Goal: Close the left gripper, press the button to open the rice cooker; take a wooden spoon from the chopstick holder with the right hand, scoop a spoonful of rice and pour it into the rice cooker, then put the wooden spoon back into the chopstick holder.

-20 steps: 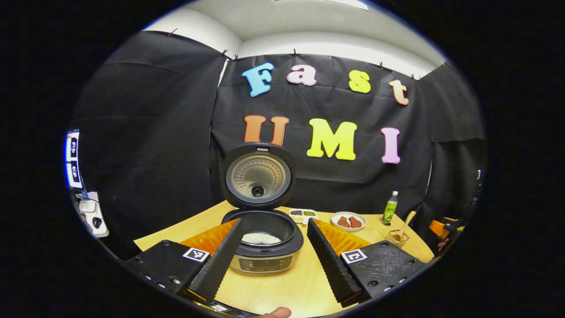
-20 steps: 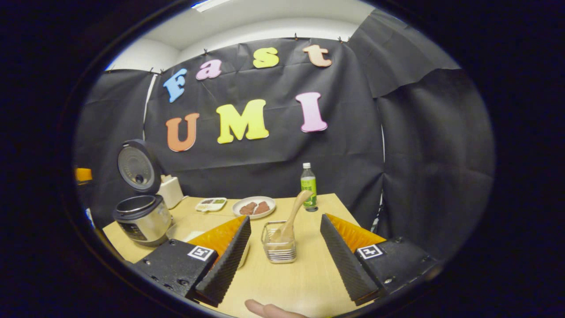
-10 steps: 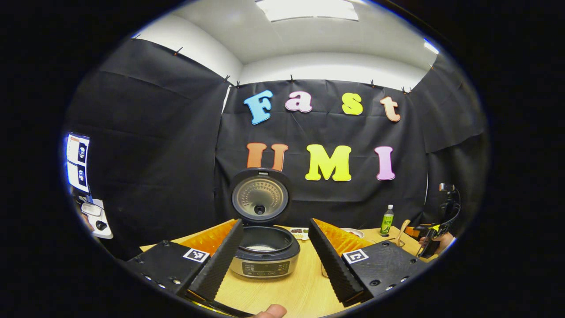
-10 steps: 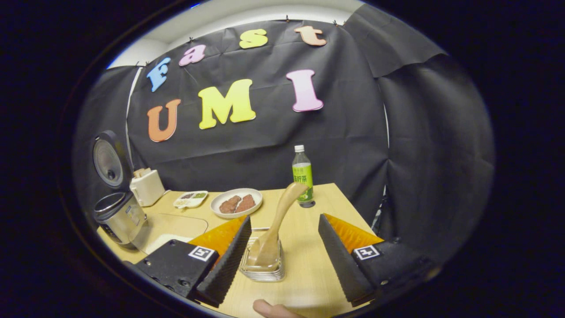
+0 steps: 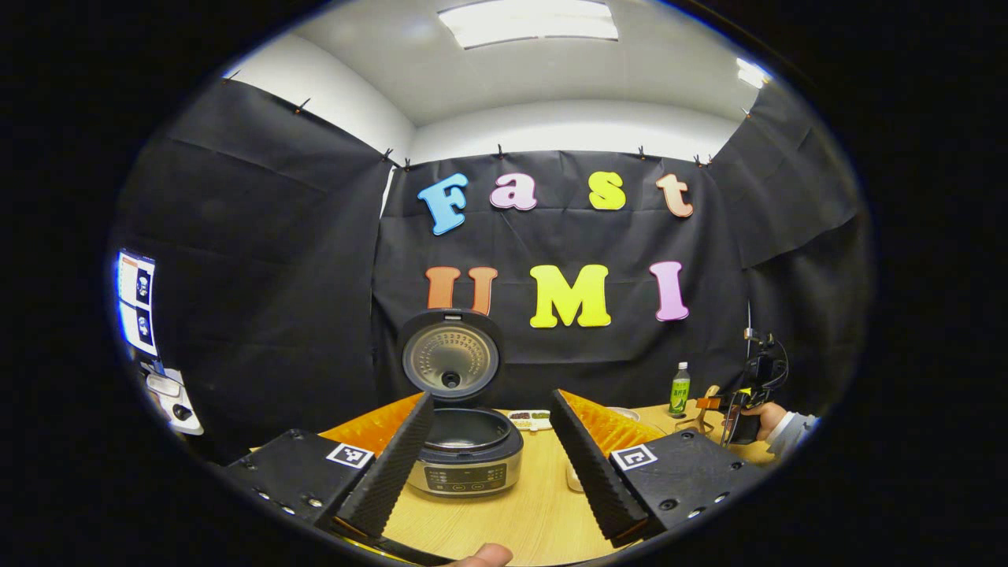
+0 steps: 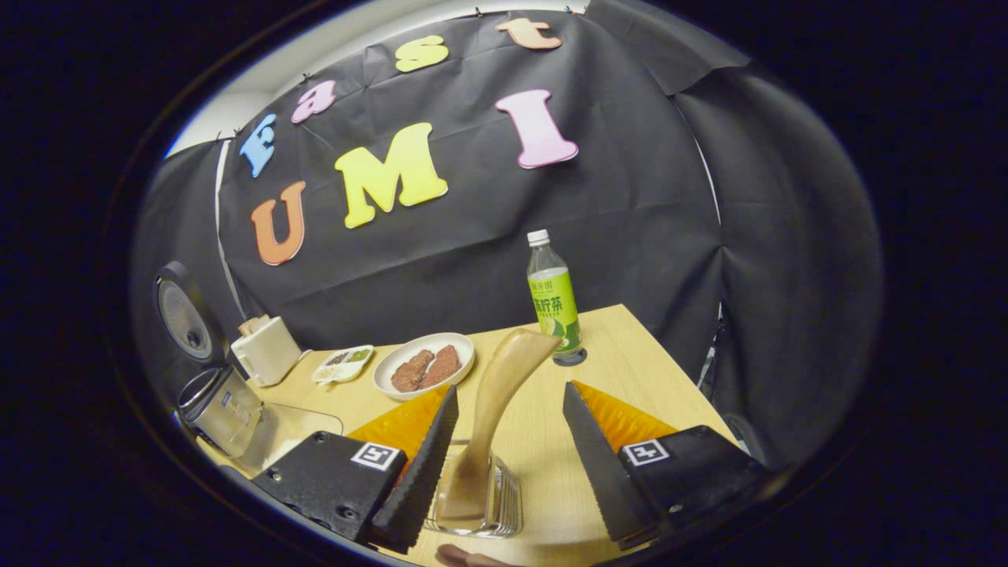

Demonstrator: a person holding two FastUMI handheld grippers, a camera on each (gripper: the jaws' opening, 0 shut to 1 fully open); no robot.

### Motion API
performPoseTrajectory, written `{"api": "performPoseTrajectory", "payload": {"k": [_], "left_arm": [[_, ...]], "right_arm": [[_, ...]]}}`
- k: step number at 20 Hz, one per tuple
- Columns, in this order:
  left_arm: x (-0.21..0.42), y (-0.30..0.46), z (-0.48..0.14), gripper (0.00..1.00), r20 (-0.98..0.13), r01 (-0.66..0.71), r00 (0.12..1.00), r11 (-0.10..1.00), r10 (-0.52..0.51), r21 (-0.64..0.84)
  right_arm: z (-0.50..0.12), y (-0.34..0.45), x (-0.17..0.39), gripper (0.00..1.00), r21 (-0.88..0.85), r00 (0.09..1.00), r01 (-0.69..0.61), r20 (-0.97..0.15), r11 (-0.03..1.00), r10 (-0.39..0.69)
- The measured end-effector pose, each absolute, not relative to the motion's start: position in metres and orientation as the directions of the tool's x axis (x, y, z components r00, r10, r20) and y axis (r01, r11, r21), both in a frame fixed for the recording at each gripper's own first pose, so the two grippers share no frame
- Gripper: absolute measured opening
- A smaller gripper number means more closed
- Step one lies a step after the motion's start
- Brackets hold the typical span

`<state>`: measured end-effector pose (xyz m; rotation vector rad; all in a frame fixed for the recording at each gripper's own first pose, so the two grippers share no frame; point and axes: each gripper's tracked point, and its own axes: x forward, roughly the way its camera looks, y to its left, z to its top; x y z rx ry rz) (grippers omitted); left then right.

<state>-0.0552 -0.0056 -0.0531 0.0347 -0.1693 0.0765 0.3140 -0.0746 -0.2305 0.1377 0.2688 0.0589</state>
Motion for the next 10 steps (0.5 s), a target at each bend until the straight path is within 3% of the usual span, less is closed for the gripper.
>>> {"api": "performPoseTrajectory", "payload": {"k": [3,5,7,8,10], "left_arm": [[-0.065,-0.006,-0.056,0.94,0.164,-0.071,0.984,0.997,0.066,0.026],[-0.068,-0.003,-0.061,0.94,0.151,-0.070,0.986,0.997,0.067,0.016],[-0.072,-0.004,-0.074,0.94,0.127,-0.067,0.990,0.998,0.067,-0.010],[-0.073,-0.005,-0.083,0.94,0.108,-0.065,0.992,0.998,0.066,-0.016],[-0.074,-0.005,-0.092,0.94,0.093,-0.056,0.994,0.998,0.058,-0.019]], "right_arm": [[-0.236,-0.068,0.325,0.81,0.217,0.950,-0.050,-0.291,0.975,0.113],[-0.233,-0.065,0.328,0.66,0.218,0.953,-0.074,-0.272,0.973,0.133],[-0.231,-0.058,0.323,0.36,0.246,0.952,-0.075,-0.272,0.966,0.143],[-0.227,-0.055,0.323,0.28,0.258,0.953,-0.070,-0.268,0.964,0.141],[-0.219,-0.046,0.316,0.22,0.252,0.955,-0.074,-0.260,0.965,0.141]]}}
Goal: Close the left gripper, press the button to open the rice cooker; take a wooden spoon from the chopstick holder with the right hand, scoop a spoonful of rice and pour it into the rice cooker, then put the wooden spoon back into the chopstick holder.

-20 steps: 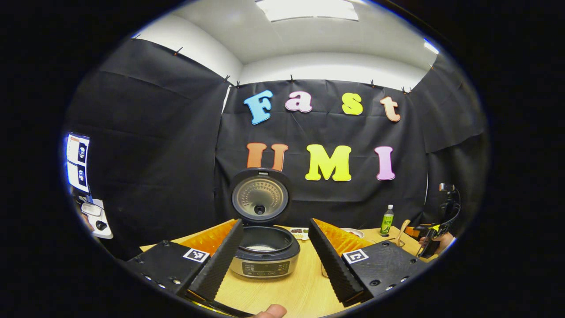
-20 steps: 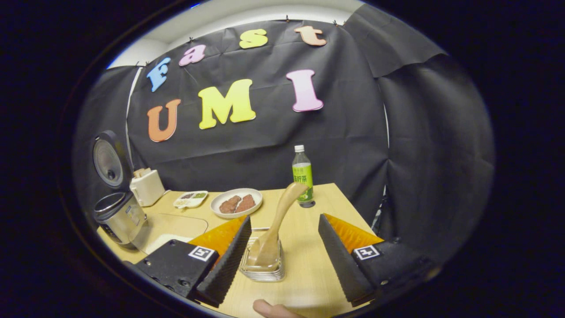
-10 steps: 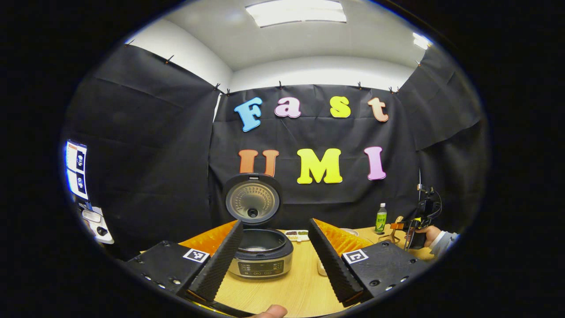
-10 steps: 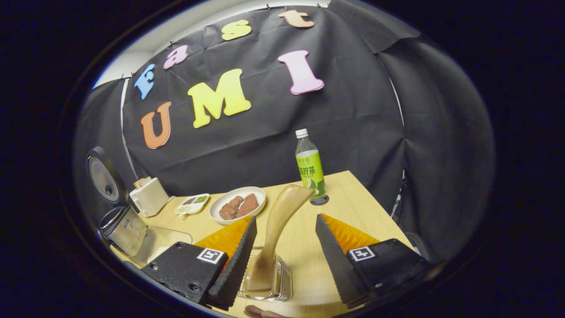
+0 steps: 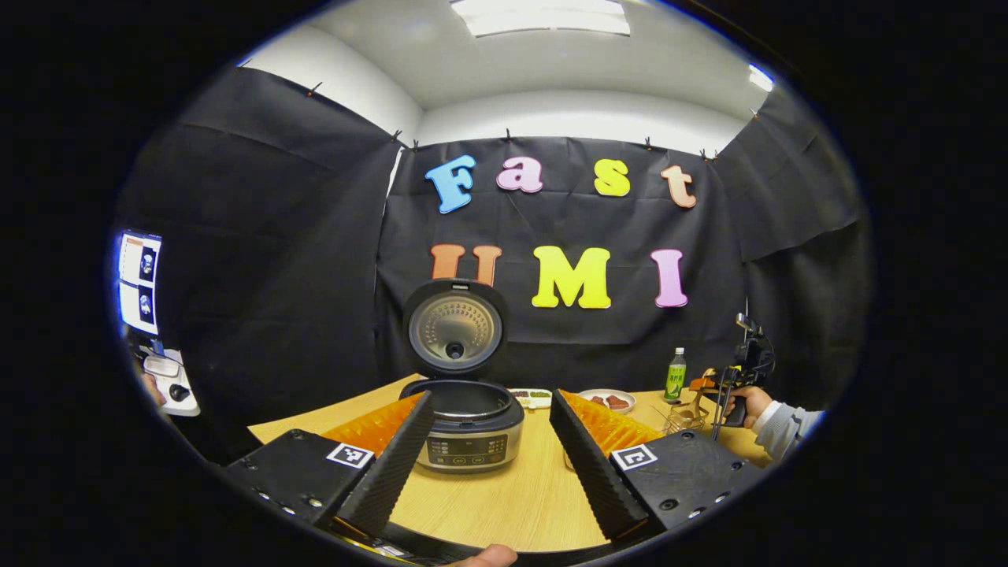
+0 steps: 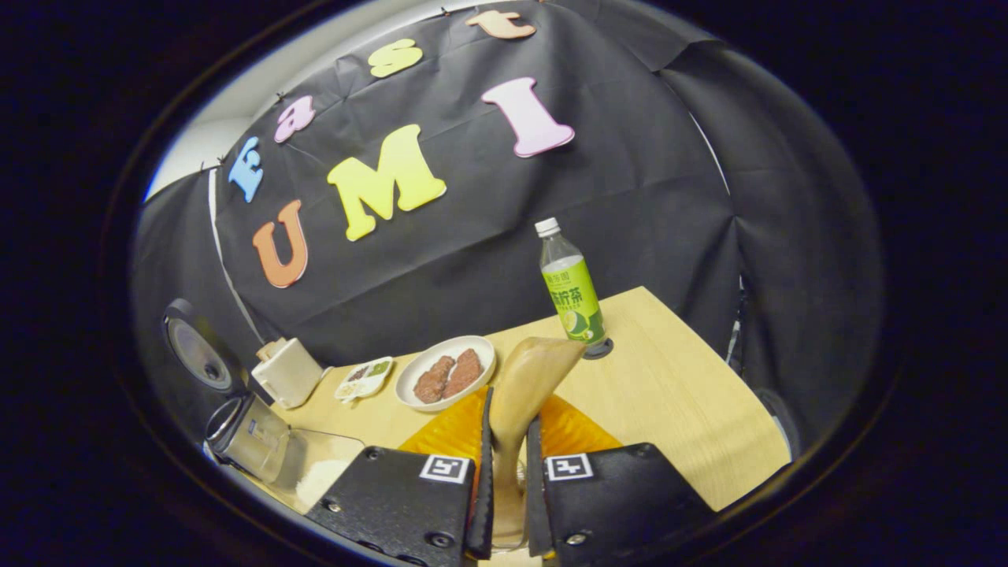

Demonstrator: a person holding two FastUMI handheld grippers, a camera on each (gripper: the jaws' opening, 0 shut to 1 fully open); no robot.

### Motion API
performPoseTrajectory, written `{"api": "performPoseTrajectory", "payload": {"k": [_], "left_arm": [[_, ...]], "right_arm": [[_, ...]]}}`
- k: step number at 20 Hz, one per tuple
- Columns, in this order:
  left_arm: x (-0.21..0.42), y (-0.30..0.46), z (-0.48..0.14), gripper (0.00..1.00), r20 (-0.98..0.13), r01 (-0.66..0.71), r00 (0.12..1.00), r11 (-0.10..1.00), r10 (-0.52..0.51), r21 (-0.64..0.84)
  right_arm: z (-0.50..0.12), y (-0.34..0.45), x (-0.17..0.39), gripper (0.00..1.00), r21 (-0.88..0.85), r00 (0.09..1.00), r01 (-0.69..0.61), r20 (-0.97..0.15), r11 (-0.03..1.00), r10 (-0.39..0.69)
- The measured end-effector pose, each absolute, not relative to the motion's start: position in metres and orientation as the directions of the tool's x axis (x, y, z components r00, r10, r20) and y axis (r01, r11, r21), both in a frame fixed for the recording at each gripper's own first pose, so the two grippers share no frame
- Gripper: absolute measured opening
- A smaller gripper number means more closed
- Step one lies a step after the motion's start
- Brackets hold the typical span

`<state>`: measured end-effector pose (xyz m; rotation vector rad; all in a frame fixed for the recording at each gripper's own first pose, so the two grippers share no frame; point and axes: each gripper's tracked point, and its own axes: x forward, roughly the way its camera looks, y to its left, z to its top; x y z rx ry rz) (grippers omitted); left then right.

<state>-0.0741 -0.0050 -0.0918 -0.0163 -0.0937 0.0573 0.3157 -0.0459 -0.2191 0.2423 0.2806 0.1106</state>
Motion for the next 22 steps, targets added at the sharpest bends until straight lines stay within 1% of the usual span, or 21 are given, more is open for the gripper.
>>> {"api": "performPoseTrajectory", "payload": {"k": [2,3,6,9,11,14,15,16,20,22], "left_arm": [[-0.078,-0.005,-0.099,0.94,0.062,-0.044,0.997,0.999,0.045,-0.012],[-0.083,-0.003,-0.097,0.94,0.071,-0.041,0.997,0.999,0.042,-0.011],[-0.092,-0.006,-0.082,0.94,0.096,-0.005,0.995,1.000,0.008,-0.029],[-0.104,-0.008,-0.084,0.94,0.084,0.022,0.996,0.999,-0.019,-0.027],[-0.115,-0.009,-0.080,0.94,0.083,0.047,0.996,0.999,-0.046,-0.011],[-0.127,-0.005,-0.070,0.94,0.109,0.077,0.991,0.997,-0.077,0.004],[-0.128,0.000,-0.068,0.94,0.110,0.078,0.991,0.997,-0.077,-0.008],[-0.131,0.002,-0.071,0.94,0.102,0.088,0.991,0.996,-0.086,-0.015],[-0.137,0.027,-0.069,0.94,0.104,0.051,0.993,0.998,-0.048,-0.026],[-0.135,0.031,-0.070,0.94,0.100,0.054,0.994,0.998,-0.049,-0.041]], "right_arm": [[-0.208,-0.042,0.308,0.17,0.227,0.959,-0.058,-0.259,0.972,0.118],[-0.197,-0.039,0.303,0.19,0.214,0.964,-0.057,-0.244,0.975,0.109],[-0.159,-0.029,0.287,0.19,0.144,0.983,-0.049,-0.166,0.988,0.073],[-0.124,-0.020,0.270,0.19,0.056,0.995,0.003,-0.095,0.998,0.003],[-0.107,0.002,0.254,0.19,0.029,0.998,-0.001,-0.064,1.000,0.003],[-0.099,0.031,0.244,0.19,0.020,0.998,0.013,-0.058,1.000,-0.012],[-0.102,0.042,0.241,0.17,0.007,0.998,0.018,-0.065,1.000,-0.018],[-0.104,0.054,0.239,0.19,-0.004,0.997,0.014,-0.072,1.000,-0.015],[-0.121,0.109,0.238,0.19,0.017,0.994,-0.068,-0.084,0.998,0.069],[-0.141,0.138,0.239,0.19,0.009,0.986,-0.133,-0.100,0.991,0.134]]}}
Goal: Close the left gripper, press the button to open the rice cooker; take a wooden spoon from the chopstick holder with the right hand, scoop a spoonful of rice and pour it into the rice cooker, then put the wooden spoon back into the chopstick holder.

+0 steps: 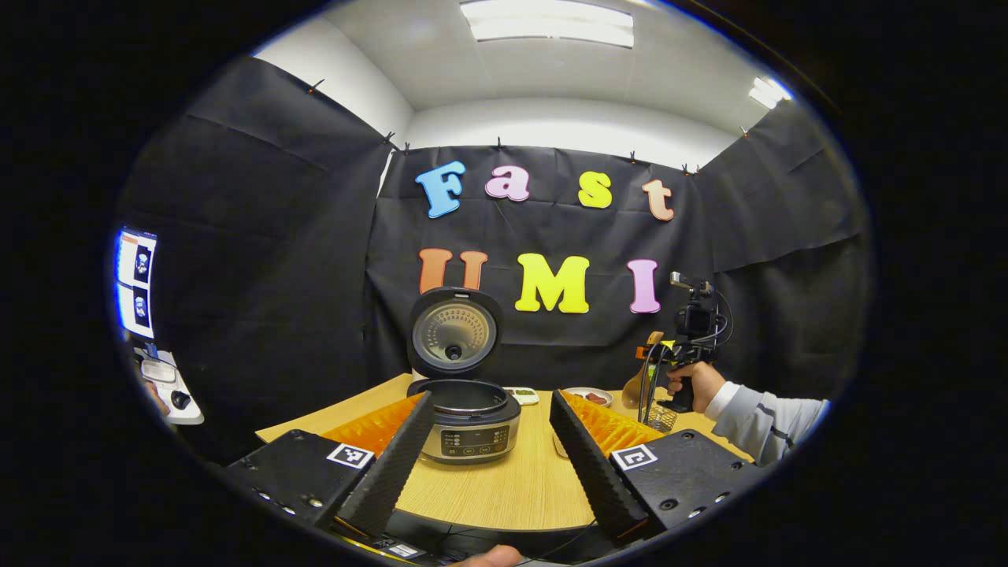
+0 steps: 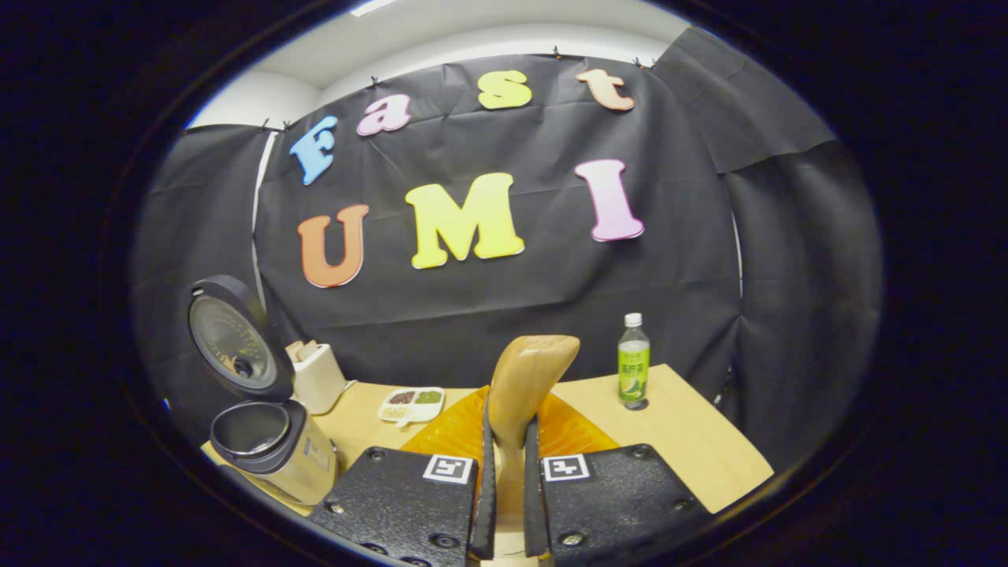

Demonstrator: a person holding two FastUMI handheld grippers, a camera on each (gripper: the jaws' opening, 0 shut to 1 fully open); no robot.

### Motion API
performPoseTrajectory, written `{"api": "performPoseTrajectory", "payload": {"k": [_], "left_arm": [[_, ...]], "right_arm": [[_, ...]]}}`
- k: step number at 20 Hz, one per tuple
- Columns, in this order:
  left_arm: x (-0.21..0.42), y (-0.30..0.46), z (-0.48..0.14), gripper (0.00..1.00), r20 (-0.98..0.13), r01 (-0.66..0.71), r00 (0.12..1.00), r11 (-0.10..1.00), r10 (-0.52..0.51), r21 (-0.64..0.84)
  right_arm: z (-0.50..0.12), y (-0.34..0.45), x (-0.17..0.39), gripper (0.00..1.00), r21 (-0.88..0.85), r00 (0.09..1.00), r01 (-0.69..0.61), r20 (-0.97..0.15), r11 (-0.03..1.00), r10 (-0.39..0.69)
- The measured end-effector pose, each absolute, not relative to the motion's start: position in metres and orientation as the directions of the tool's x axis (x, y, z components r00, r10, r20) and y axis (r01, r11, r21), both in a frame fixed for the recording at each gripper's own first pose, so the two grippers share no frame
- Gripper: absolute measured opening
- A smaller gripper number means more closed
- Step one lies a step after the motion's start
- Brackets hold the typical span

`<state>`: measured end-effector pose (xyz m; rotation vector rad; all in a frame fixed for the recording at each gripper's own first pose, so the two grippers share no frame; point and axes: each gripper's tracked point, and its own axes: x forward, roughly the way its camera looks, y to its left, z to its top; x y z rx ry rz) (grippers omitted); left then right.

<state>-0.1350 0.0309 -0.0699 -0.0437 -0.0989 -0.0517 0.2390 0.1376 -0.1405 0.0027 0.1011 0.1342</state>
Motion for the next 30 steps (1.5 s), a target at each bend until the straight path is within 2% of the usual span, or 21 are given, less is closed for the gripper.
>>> {"api": "performPoseTrajectory", "payload": {"k": [3,9,11,14,18,23,27,30], "left_arm": [[-0.135,0.024,-0.076,0.94,0.082,0.109,0.991,0.992,-0.104,-0.063],[-0.130,0.025,-0.081,0.94,0.066,0.123,0.991,0.990,-0.118,-0.075],[-0.128,0.017,-0.086,0.94,0.054,0.149,0.988,0.987,-0.146,-0.060],[-0.128,0.005,-0.090,0.94,0.037,0.191,0.981,0.980,-0.189,-0.059],[-0.132,-0.002,-0.089,0.94,0.037,0.222,0.975,0.974,-0.220,-0.044],[-0.130,0.010,-0.088,0.94,0.043,0.194,0.980,0.979,-0.192,-0.064],[-0.128,0.020,-0.086,0.94,0.046,0.172,0.985,0.978,-0.168,-0.118],[-0.124,0.026,-0.089,0.94,0.033,0.161,0.987,0.977,-0.157,-0.143]], "right_arm": [[-0.176,0.154,0.243,0.19,-0.076,0.982,-0.149,-0.133,0.986,0.138],[-0.216,0.140,0.253,0.19,-0.292,0.987,-0.030,-0.161,0.956,-0.018],[-0.223,0.138,0.253,0.19,-0.324,0.982,-0.021,-0.183,0.946,-0.041],[-0.244,0.153,0.240,0.19,-0.231,0.956,-0.064,-0.292,0.971,-0.007],[-0.262,0.184,0.227,0.19,-0.096,0.922,-0.123,-0.379,0.988,0.078],[-0.263,0.200,0.226,0.19,0.024,0.912,-0.139,-0.386,0.990,0.138],[-0.261,0.202,0.233,0.19,0.229,0.897,-0.119,-0.392,0.966,0.203],[-0.261,0.200,0.237,0.19,0.417,0.875,-0.079,-0.406,0.906,0.263]]}}
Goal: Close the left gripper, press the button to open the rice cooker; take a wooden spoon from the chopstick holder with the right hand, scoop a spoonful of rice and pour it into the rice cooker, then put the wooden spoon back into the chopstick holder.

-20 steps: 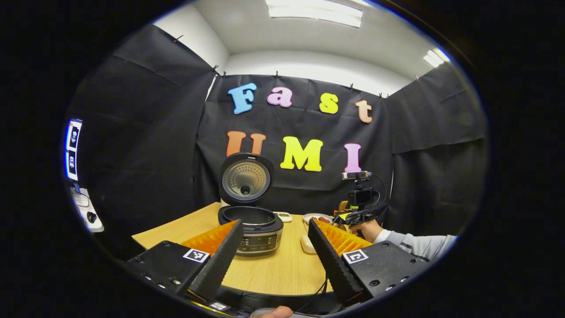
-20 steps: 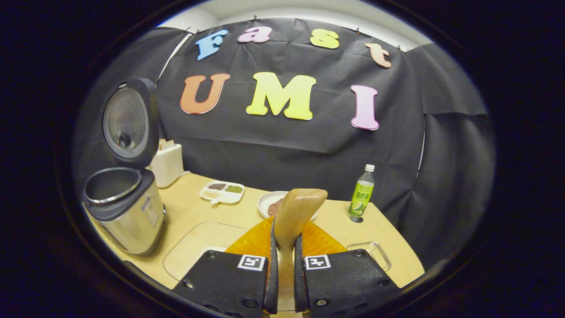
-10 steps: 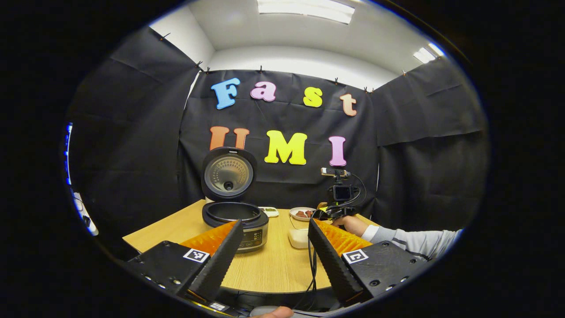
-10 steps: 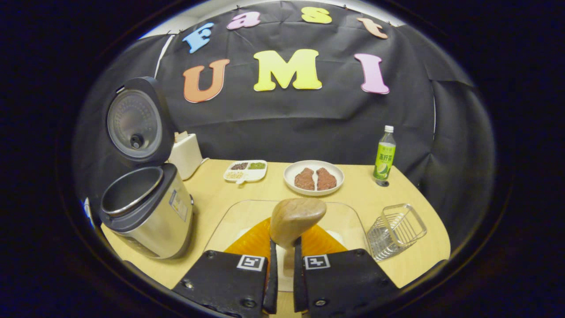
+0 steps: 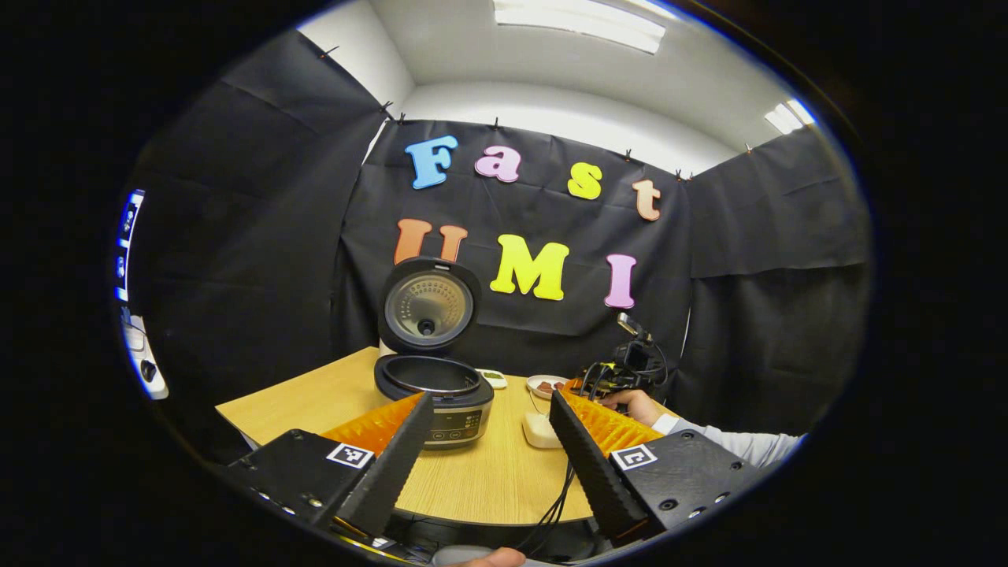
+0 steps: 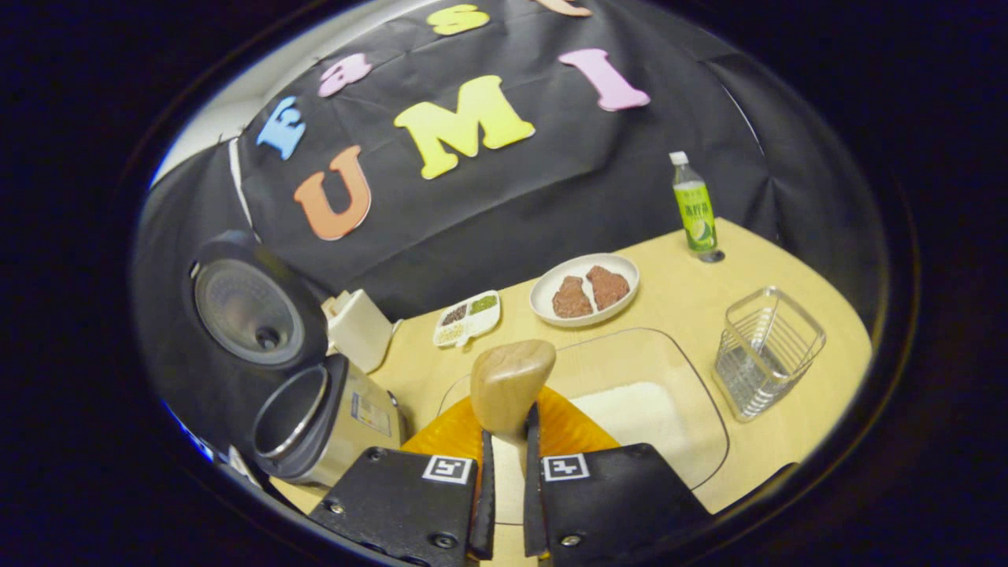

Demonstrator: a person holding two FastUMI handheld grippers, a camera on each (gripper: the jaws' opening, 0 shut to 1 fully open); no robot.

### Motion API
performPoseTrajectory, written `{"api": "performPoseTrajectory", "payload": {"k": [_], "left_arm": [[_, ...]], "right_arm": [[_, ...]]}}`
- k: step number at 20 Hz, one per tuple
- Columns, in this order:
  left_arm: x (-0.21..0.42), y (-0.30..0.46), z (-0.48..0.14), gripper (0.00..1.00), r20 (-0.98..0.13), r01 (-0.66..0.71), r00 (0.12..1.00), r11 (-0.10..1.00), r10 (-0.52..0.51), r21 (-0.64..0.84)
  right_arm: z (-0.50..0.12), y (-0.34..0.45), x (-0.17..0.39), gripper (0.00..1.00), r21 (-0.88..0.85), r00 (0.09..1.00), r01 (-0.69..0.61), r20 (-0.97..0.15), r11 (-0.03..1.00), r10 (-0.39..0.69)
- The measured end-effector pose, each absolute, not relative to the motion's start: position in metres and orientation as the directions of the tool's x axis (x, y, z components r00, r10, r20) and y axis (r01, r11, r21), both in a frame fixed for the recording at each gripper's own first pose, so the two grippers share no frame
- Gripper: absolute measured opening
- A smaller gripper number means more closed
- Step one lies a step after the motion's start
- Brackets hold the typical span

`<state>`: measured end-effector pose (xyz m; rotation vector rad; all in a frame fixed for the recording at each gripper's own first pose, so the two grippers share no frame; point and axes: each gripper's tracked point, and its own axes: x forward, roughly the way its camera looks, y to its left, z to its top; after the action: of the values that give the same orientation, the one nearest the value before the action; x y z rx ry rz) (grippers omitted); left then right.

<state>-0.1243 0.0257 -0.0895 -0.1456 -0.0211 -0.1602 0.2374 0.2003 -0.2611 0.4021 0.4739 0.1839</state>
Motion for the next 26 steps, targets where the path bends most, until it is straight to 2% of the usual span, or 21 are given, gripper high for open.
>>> {"api": "performPoseTrajectory", "payload": {"k": [6,11,13,16,20,25,26], "left_arm": [[-0.120,0.026,-0.094,0.94,0.017,0.141,0.990,0.982,-0.139,-0.126],[-0.116,0.029,-0.101,0.94,-0.002,0.113,0.993,0.990,-0.114,-0.079],[-0.116,0.034,-0.098,0.94,0.003,0.081,0.997,0.994,-0.081,-0.066],[-0.115,0.031,-0.099,0.94,0.003,0.089,0.996,0.994,-0.089,-0.063],[-0.119,0.034,-0.096,0.94,0.008,0.090,0.996,0.994,-0.089,-0.069],[-0.120,0.040,-0.093,0.94,0.022,0.084,0.996,0.993,-0.083,-0.081],[-0.119,0.040,-0.093,0.94,0.018,0.086,0.996,0.993,-0.085,-0.083]], "right_arm": [[-0.264,0.182,0.241,0.19,0.622,0.863,-0.012,-0.389,0.783,0.322],[-0.264,0.171,0.240,0.19,0.725,0.859,0.022,-0.366,0.689,0.357],[-0.254,0.163,0.236,0.19,0.765,0.864,0.026,-0.341,0.643,0.370],[-0.234,0.153,0.232,0.17,0.821,0.878,0.015,-0.284,0.571,0.385],[-0.215,0.126,0.231,0.19,0.865,0.909,0.031,-0.232,0.500,0.346],[-0.196,0.113,0.227,0.21,0.946,0.919,0.033,-0.156,0.324,0.363],[-0.196,0.115,0.226,0.19,0.954,0.917,0.026,-0.142,0.299,0.373]]}}
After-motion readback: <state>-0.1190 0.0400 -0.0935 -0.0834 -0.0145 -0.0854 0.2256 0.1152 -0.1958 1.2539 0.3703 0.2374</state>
